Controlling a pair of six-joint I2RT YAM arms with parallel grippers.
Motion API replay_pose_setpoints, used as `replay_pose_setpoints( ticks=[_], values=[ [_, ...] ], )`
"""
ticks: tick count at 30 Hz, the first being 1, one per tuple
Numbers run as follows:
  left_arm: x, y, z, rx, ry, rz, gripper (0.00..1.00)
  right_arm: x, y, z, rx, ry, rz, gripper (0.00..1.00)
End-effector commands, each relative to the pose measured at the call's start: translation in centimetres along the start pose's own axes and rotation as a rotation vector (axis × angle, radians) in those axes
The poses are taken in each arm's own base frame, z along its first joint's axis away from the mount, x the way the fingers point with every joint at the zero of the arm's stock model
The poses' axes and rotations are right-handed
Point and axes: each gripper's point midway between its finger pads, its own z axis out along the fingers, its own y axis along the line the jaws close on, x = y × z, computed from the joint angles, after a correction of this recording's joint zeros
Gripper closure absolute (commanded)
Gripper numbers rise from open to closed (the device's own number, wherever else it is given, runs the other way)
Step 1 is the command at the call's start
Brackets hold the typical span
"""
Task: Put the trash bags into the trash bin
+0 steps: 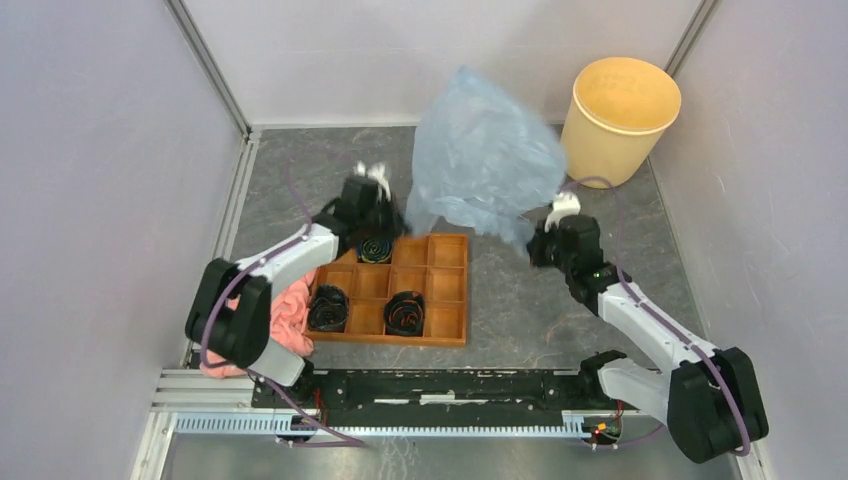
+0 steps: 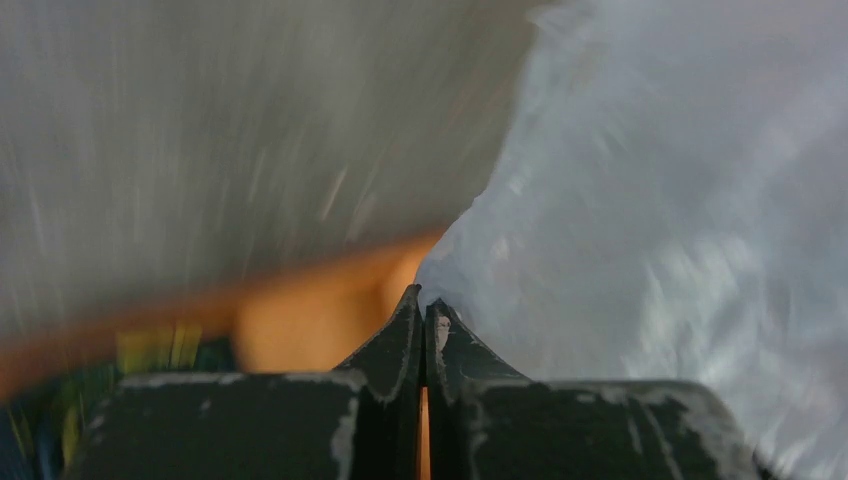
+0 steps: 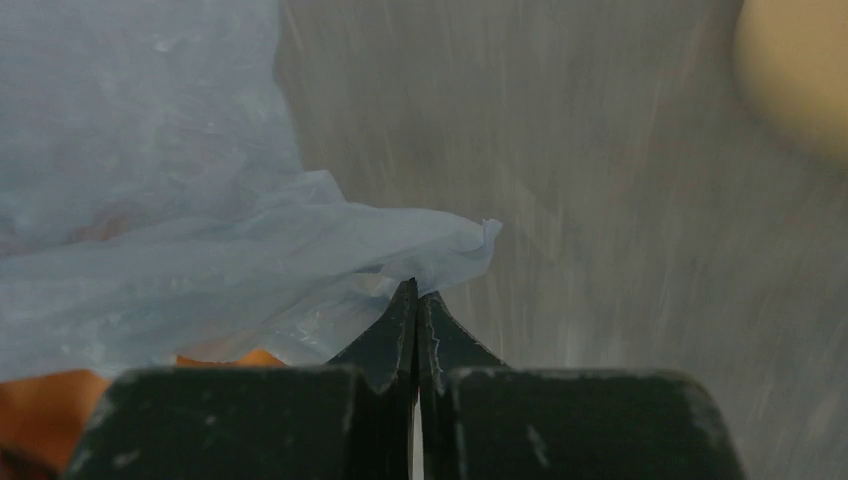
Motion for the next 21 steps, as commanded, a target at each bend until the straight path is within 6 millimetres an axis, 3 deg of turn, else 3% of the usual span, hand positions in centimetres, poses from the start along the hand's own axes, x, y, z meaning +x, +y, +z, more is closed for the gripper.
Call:
replay_pose_setpoints(
  ticks=[1, 3, 5, 6, 7, 9, 12, 14, 16, 17, 19, 21],
  values=[
    [1.8, -3.5, -3.5, 0.164, 0.098, -0.103, 0.98, -4.0, 3.1, -2.9, -0.122, -0.088, 0.093, 0.99],
    [-2.1, -6.5, -5.1, 0.235, 0.035, -0.057, 0.98, -9.1, 4.5, -3.9, -0.151, -0.126, 0.056, 1.0],
    [-7.0, -10.6, -7.7, 0.34, -0.059, 0.006, 0.98, -16.3, 5.6, -6.0, -0.153, -0.242, -0.001, 0.99],
    [-10.7, -13.5, -10.0, 0.409, -0.144, 0.05, 0.98, -20.5, 6.0, -7.9, -0.147, -0.333, -0.024, 0.99],
    [-13.3, -15.6, -12.3, 0.457, -0.213, 0.082, 0.98, -24.0, 6.5, -9.9, -0.151, -0.414, -0.049, 1.0],
    [-17.9, -20.2, -18.0, 0.583, -0.357, 0.155, 0.98, -31.4, 8.8, -16.0, -0.224, -0.614, -0.087, 0.99],
    [-21.0, -25.1, -26.8, 0.762, -0.57, 0.267, 0.98, -35.7, 12.2, -24.3, -0.41, -0.861, -0.114, 0.99],
    [-20.8, -25.1, -29.6, 0.79, -0.68, 0.284, 0.98, -34.9, 13.3, -27.5, -0.52, -0.982, -0.118, 0.99],
    [-20.0, -22.4, -28.8, 0.697, -0.739, 0.231, 0.98, -32.0, 12.8, -25.9, -0.533, -0.984, -0.105, 0.99],
    [-19.1, -20.1, -26.3, 0.606, -0.712, 0.18, 0.98, -30.4, 11.9, -23.6, -0.488, -0.928, -0.089, 0.99],
    [-15.5, -15.1, -19.0, 0.411, -0.529, 0.128, 0.98, -25.1, 8.5, -16.4, -0.319, -0.724, -0.03, 0.99],
    [-9.2, -10.0, -12.3, 0.239, -0.225, 0.134, 0.98, -15.5, 4.1, -8.6, -0.119, -0.415, 0.051, 0.99]
  ],
)
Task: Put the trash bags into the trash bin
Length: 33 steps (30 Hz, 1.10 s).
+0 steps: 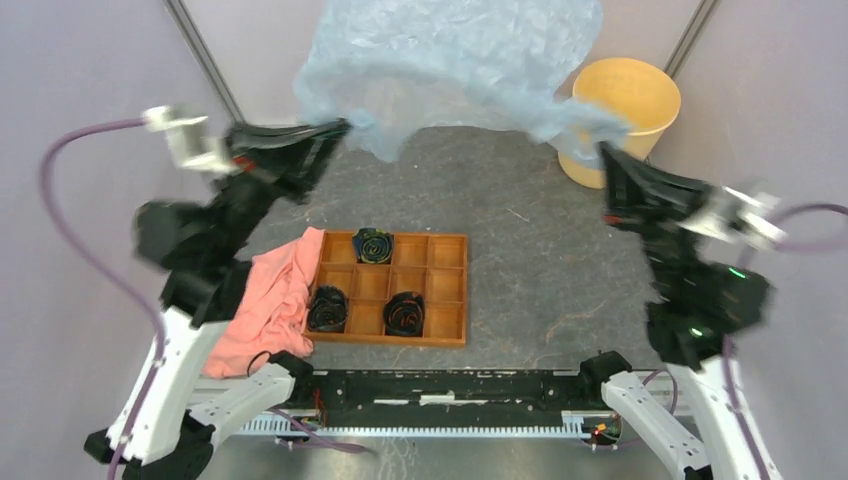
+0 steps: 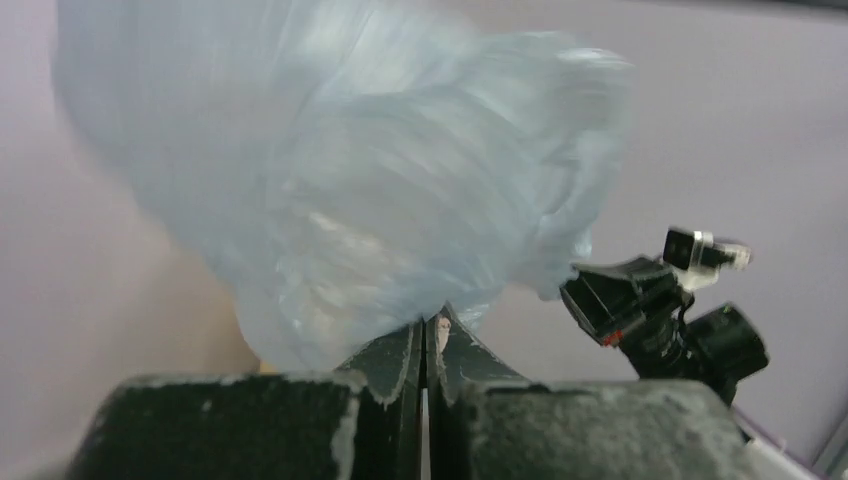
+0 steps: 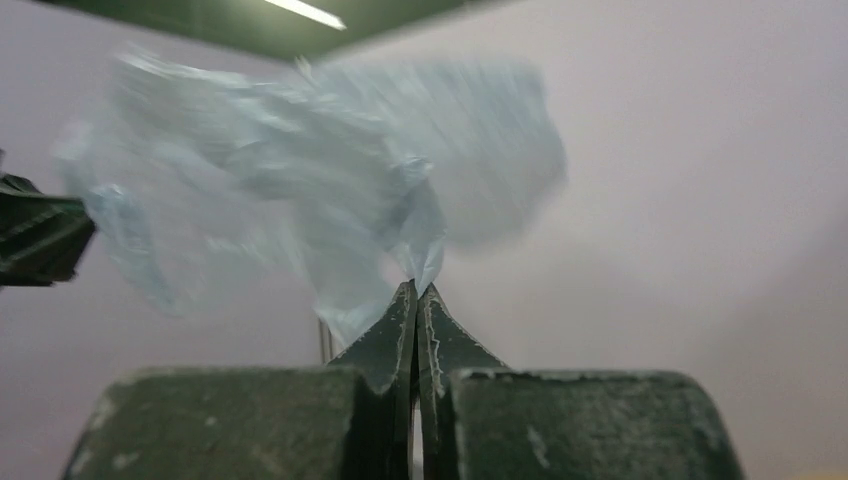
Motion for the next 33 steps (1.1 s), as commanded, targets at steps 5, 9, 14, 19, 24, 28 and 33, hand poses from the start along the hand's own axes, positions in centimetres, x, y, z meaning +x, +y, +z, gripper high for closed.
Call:
replay_pose_setpoints(
  ticks=[5, 9, 14, 19, 24, 28, 33],
  values=[
    [32.0, 16.2, -13.0, -0.534, 0.858, -0.283, 0.98, 35.9, -4.7, -20.1, 0.32, 1.023, 0.281, 1.0],
    [30.0, 13.8, -9.5, -0.398, 0.786, -0.357, 0.98, 31.1, -4.3, -15.7, 0.257, 0.915, 0.217, 1.0],
    [16.9, 6.1, 2.1, -0.01, 0.549, -0.359, 0.98, 14.3, -2.8, -2.5, 0.109, 0.575, 0.072, 0.99],
    [2.1, -3.2, 4.5, 0.296, 0.165, -0.209, 0.98, 0.1, 1.1, 1.2, -0.028, 0.185, 0.047, 1.0],
    [10.9, 6.8, 0.2, -0.207, 0.275, -0.252, 0.98, 7.7, 0.2, -2.9, 0.005, 0.216, 0.147, 0.99],
    [26.6, 14.7, -9.9, -0.591, 0.687, -0.364, 0.98, 26.4, -4.0, -12.9, 0.25, 0.703, 0.23, 0.99],
    [30.8, 15.7, -11.9, -0.595, 0.771, -0.41, 0.98, 32.0, -4.0, -17.2, 0.258, 0.884, 0.25, 0.99]
  ],
)
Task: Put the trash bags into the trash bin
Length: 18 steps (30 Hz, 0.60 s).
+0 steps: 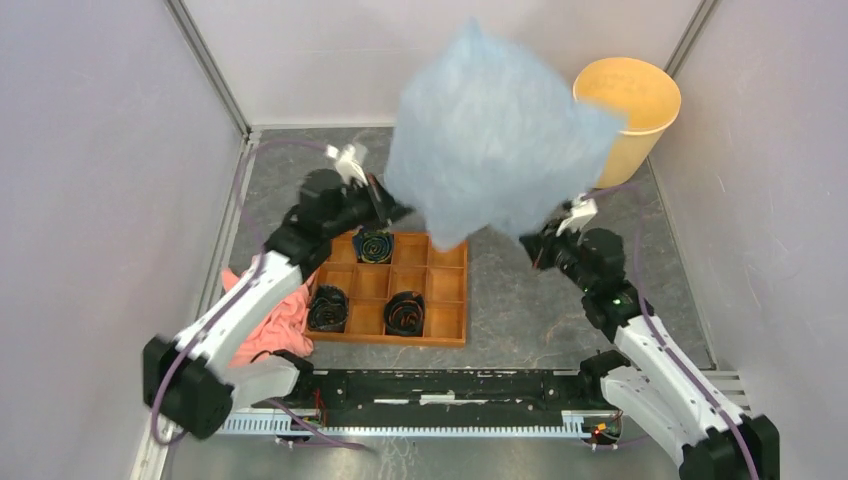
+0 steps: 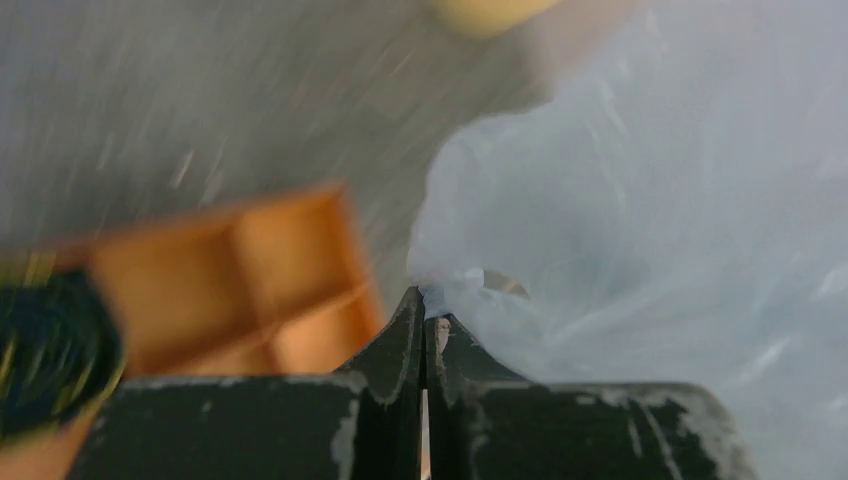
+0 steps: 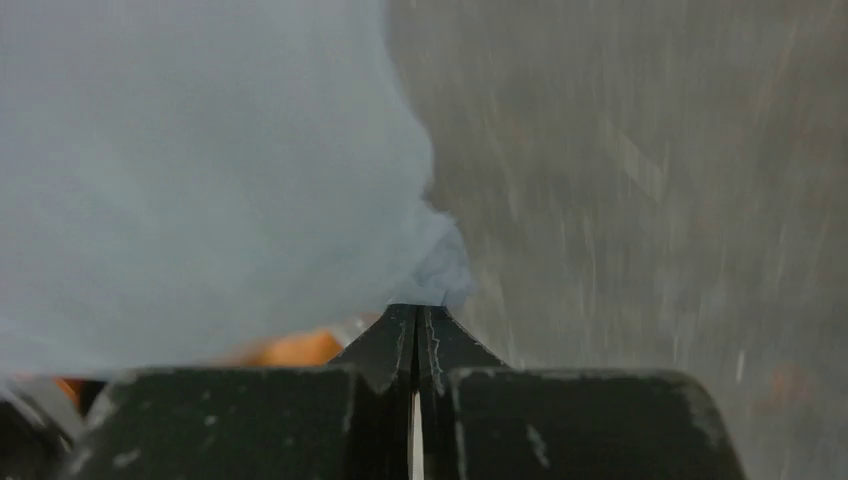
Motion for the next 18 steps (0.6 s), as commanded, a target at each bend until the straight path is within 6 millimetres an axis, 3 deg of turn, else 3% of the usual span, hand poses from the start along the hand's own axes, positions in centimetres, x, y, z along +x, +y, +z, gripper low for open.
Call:
replay_pose_setpoints(
  ticks=[1, 3, 4, 5, 6, 8, 10, 12, 14, 16, 17, 18],
  values=[
    [3.6, 4.0, 0.9, -0.126, 0.159, -0.008, 0.98, -0.7, 0.3, -0.4, 0.001, 0.016, -0.018, 0.99],
    [0.6, 0.1, 1.7, 0.001, 0.142, 0.04, 0.98, -5.9, 1.5, -0.9, 0.0, -0.072, -0.068, 0.99],
    [-1.1, -2.7, 1.6, 0.092, 0.125, 0.061, 0.98, -9.5, 2.8, -1.5, -0.019, -0.125, -0.09, 0.99],
    [-2.9, -5.5, 1.3, 0.18, 0.103, 0.077, 0.98, -12.5, 4.6, -2.4, -0.065, -0.155, -0.115, 0.99],
    [-4.6, -8.4, 0.6, 0.266, 0.072, 0.082, 0.98, -16.7, 7.1, -3.9, -0.136, -0.233, -0.14, 0.99],
    [-7.5, -12.6, -1.6, 0.387, -0.025, 0.106, 0.98, -22.2, 11.1, -7.5, -0.268, -0.389, -0.179, 0.99],
    [-9.0, -13.9, -3.4, 0.407, -0.123, 0.115, 0.98, -24.6, 12.7, -10.6, -0.314, -0.515, -0.207, 0.99],
    [-8.7, -11.8, -3.7, 0.308, -0.164, 0.09, 0.98, -23.9, 11.0, -10.7, -0.232, -0.532, -0.199, 0.99],
    [-6.7, -7.2, -3.0, 0.124, -0.136, 0.051, 0.98, -20.8, 7.3, -8.5, -0.085, -0.446, -0.163, 0.99],
    [-4.1, -2.7, -2.7, -0.049, -0.076, 0.019, 0.98, -15.8, 3.8, -6.1, 0.039, -0.283, -0.138, 0.99],
    [-3.0, -1.2, -2.9, -0.107, -0.054, 0.001, 0.98, -13.8, 3.1, -5.3, 0.054, -0.205, -0.157, 0.99],
    [-1.9, 0.1, -3.2, -0.151, -0.042, -0.026, 0.98, -13.1, 3.2, -5.1, 0.038, -0.157, -0.19, 0.99]
  ],
)
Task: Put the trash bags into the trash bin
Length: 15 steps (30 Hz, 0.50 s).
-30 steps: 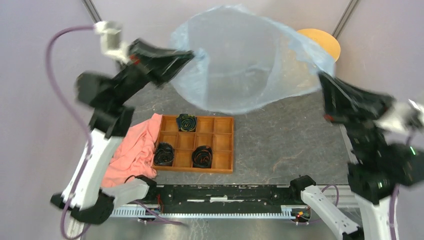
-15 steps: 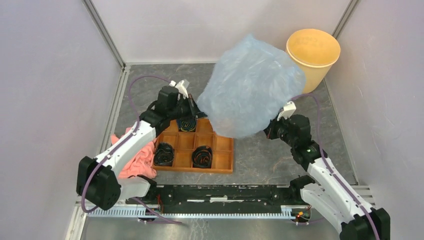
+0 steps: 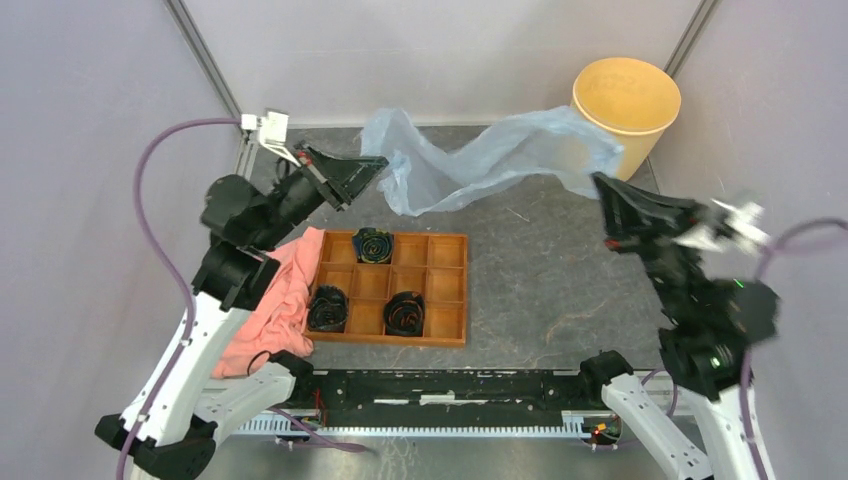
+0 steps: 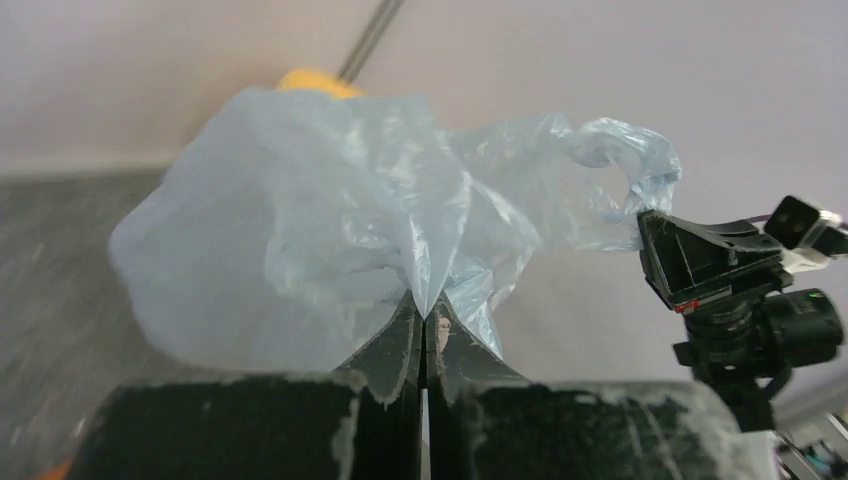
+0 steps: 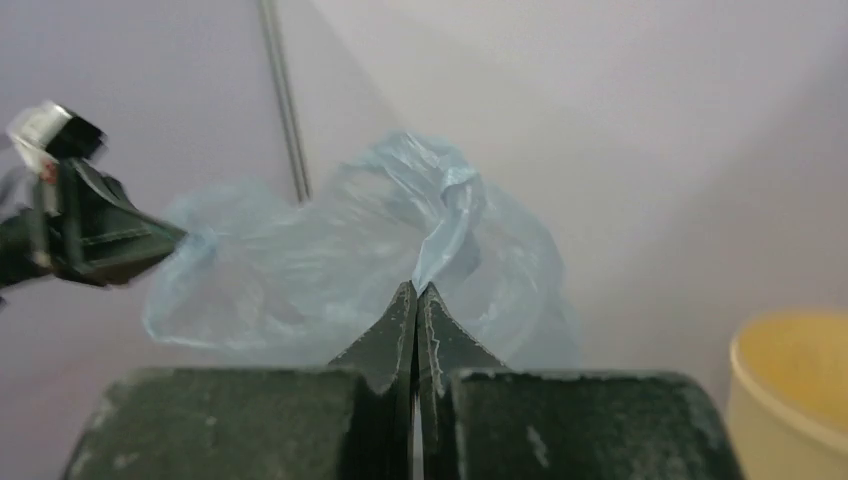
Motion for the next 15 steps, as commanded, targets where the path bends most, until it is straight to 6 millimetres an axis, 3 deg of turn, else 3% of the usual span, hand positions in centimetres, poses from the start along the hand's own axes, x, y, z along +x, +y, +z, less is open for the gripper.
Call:
replay_pose_setpoints(
  ticks=[1, 4, 7, 12, 15],
  values=[
    [9.1, 11.0, -2.1, -0.41, 0.185, -0.133, 0.98, 16.1, -4.2, -2.0, 0.11, 0.55, -0.027, 0.99],
    [9.4, 9.5, -2.9, -0.314, 0.146, -0.149, 0.98, 13.7, -2.5, -1.8, -0.004, 0.574, -0.092, 0.99],
    [9.7, 8.4, -2.5, -0.234, 0.161, -0.146, 0.98, 12.0, -2.8, -1.9, 0.022, 0.566, -0.126, 0.98],
    [12.1, 7.9, -1.1, -0.131, 0.255, -0.203, 0.98, 12.7, -3.6, -2.8, 0.124, 0.582, -0.037, 0.98],
    [12.9, 7.3, -1.0, -0.076, 0.299, -0.213, 0.98, 13.3, -3.7, -3.1, 0.167, 0.58, 0.034, 0.93]
  ],
)
